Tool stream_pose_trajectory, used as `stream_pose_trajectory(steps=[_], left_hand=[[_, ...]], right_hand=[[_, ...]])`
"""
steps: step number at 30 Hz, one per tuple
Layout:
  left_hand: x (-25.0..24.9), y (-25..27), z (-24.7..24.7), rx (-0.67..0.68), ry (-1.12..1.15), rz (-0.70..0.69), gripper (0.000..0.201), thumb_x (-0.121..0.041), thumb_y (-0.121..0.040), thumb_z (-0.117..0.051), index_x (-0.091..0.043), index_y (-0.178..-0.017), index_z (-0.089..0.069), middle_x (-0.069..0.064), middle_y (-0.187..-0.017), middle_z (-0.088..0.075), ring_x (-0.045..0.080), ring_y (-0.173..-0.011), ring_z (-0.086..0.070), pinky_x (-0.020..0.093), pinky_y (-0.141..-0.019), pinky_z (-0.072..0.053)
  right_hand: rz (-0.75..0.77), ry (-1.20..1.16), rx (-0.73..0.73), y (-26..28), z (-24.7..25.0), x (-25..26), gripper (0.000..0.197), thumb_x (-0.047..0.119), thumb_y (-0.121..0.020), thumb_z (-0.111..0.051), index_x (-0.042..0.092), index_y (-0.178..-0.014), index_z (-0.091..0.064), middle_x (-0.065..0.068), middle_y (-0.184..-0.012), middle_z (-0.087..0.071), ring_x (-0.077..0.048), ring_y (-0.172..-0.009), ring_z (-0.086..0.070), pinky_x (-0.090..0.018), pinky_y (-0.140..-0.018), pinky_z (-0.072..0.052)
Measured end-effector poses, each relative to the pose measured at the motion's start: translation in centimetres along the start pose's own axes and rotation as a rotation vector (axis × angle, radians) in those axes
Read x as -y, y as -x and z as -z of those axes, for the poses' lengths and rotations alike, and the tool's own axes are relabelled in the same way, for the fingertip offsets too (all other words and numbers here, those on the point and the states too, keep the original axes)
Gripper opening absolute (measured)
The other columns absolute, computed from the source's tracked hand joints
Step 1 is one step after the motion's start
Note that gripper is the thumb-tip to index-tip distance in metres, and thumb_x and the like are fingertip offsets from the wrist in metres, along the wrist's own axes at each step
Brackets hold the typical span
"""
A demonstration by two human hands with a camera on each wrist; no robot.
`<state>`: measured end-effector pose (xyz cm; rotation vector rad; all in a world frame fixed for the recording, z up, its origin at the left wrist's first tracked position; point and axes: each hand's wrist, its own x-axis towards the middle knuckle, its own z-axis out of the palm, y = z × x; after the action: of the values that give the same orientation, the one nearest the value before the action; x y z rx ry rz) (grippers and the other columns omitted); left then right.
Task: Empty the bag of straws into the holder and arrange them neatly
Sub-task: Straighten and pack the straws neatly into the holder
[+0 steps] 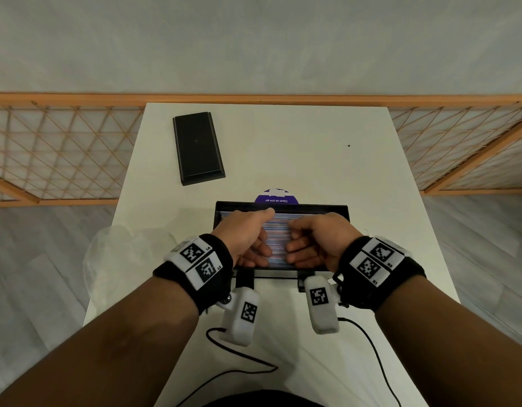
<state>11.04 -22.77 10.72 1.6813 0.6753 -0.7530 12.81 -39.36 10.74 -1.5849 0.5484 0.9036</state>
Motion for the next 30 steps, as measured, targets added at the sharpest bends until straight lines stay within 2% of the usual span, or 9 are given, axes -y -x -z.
stream_pose_trajectory(steps=[8, 13, 17, 20, 24, 30], left_hand=[[0.1, -0.1, -0.1, 0.009, -0.031, 0.003, 0.052, -0.059, -0.097, -0.049, -0.01, -0.086, -0.059, 0.007, -0.063, -0.069, 0.023, -0.053, -0.067, 0.026, -0.056, -0.045], [0.1, -0.2, -0.2, 0.009, -0.04, -0.002, 0.052, -0.059, -0.098, -0.048, -0.009, -0.087, -0.059, 0.01, -0.069, -0.071, 0.024, -0.054, -0.067, 0.026, -0.057, -0.047], [0.2, -0.2, -0.3, 0.016, -0.049, -0.005, 0.053, -0.058, -0.098, -0.047, -0.008, -0.089, -0.06, 0.013, -0.076, -0.072, 0.026, -0.06, -0.068, 0.028, -0.063, -0.048], [0.2, -0.2, -0.1, 0.029, -0.035, -0.005, 0.055, -0.06, -0.098, -0.046, -0.008, -0.087, -0.06, 0.013, -0.073, -0.073, 0.028, -0.062, -0.07, 0.03, -0.067, -0.049], [0.4, -0.3, -0.1, 0.033, -0.042, 0.001, 0.057, -0.062, -0.098, -0.043, -0.008, -0.085, -0.06, 0.012, -0.071, -0.074, 0.025, -0.059, -0.07, 0.028, -0.063, -0.048], [0.3, -0.4, -0.1, 0.034, -0.063, -0.005, 0.061, -0.062, -0.098, -0.043, -0.005, -0.089, -0.063, 0.015, -0.076, -0.075, 0.024, -0.058, -0.069, 0.026, -0.059, -0.049]], right_hand=[[-0.001, 0.03, 0.0, -0.1, -0.2, 0.1, 0.024, 0.023, -0.09, -0.066, 0.006, -0.075, -0.058, -0.018, -0.069, -0.068, -0.033, -0.063, -0.071, -0.039, -0.062, -0.061], [-0.005, 0.035, -0.001, -0.1, -0.2, 0.1, 0.023, 0.022, -0.091, -0.066, 0.005, -0.077, -0.059, -0.018, -0.069, -0.069, -0.033, -0.062, -0.071, -0.037, -0.059, -0.06], [-0.002, 0.032, 0.006, -0.1, -0.2, 0.1, 0.02, 0.019, -0.09, -0.065, 0.003, -0.081, -0.059, -0.018, -0.069, -0.069, -0.033, -0.062, -0.071, -0.036, -0.057, -0.059], [0.025, -0.027, 0.018, -0.1, -0.2, 0.2, 0.016, 0.017, -0.092, -0.064, 0.002, -0.087, -0.06, -0.016, -0.068, -0.069, -0.031, -0.059, -0.07, -0.037, -0.058, -0.06], [0.051, -0.172, 0.016, -0.6, -0.3, 0.2, 0.011, 0.012, -0.093, -0.059, 0.001, -0.094, -0.062, -0.015, -0.073, -0.07, -0.028, -0.062, -0.071, -0.04, -0.065, -0.061], [0.067, -0.32, 0.023, -1.1, -0.3, 0.1, 0.01, 0.008, -0.091, -0.057, 0.001, -0.095, -0.063, -0.017, -0.079, -0.07, -0.032, -0.072, -0.072, -0.04, -0.069, -0.06]])
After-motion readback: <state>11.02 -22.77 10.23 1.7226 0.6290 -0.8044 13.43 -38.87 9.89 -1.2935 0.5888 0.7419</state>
